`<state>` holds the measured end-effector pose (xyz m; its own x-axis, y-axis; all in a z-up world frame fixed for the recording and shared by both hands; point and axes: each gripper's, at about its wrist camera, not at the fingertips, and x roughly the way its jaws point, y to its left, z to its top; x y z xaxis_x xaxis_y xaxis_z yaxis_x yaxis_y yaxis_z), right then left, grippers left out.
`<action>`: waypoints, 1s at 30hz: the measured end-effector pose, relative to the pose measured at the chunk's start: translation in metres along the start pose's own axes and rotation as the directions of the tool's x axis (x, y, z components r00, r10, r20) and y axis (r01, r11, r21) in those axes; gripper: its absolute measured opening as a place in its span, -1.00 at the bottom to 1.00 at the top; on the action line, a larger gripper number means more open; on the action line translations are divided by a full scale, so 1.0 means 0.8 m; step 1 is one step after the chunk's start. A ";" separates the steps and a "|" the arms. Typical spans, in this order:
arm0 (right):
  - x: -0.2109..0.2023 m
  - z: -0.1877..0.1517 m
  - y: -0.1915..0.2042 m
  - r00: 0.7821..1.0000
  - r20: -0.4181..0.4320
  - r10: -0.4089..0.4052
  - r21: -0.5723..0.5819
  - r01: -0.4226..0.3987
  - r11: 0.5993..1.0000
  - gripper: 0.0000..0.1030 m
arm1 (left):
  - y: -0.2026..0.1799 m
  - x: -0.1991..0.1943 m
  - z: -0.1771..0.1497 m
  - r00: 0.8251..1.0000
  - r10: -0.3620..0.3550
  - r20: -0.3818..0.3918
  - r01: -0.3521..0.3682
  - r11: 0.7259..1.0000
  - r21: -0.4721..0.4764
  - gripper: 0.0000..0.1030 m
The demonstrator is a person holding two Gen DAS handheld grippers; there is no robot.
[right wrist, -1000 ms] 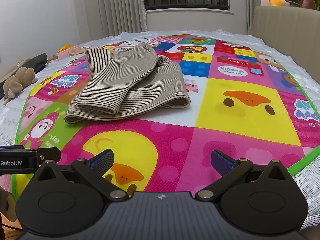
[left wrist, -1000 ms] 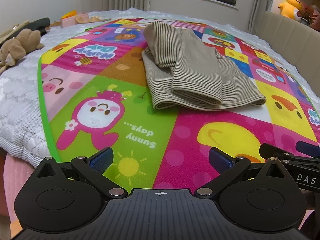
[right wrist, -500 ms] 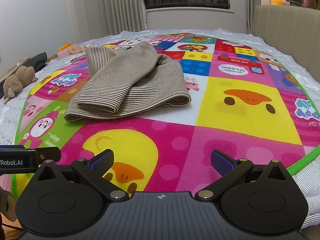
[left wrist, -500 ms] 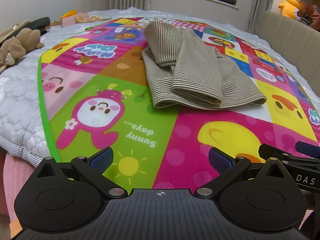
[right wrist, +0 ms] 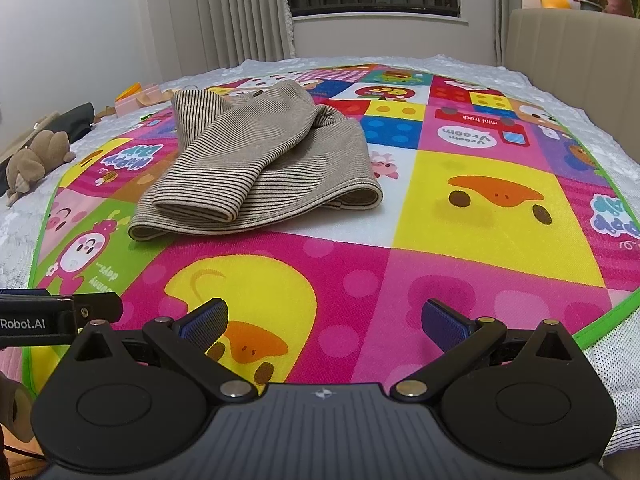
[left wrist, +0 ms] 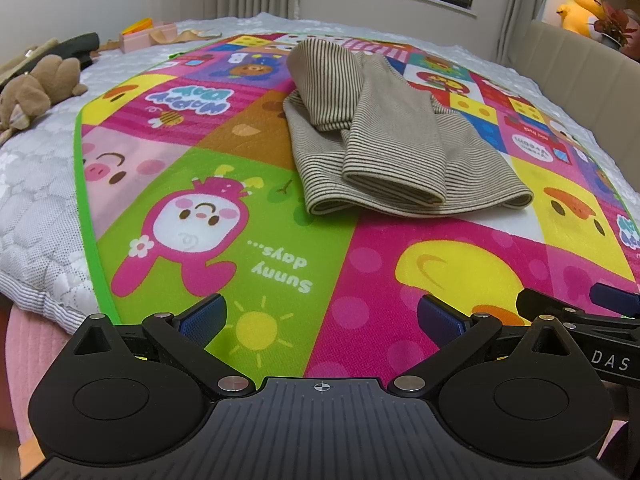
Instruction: Fold clothes
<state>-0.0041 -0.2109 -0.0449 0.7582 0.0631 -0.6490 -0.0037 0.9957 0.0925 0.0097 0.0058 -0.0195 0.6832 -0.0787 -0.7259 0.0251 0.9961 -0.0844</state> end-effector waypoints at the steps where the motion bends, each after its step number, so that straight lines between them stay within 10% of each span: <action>1: 0.000 0.000 0.000 1.000 0.000 0.000 0.000 0.000 1.000 1.00 | 0.000 0.000 0.000 1.000 0.000 0.000 0.000 1.000 0.000 1.00; 30: 0.032 0.053 -0.014 0.999 0.040 -0.005 0.098 0.001 0.995 1.00 | 0.013 0.059 0.084 0.997 -0.079 0.020 0.079 0.997 0.021 1.00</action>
<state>0.0434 -0.2231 -0.0305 0.7838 0.0557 -0.6185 0.0609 0.9843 0.1659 0.0914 0.0152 -0.0088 0.6933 -0.1566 -0.7034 0.0939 0.9874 -0.1272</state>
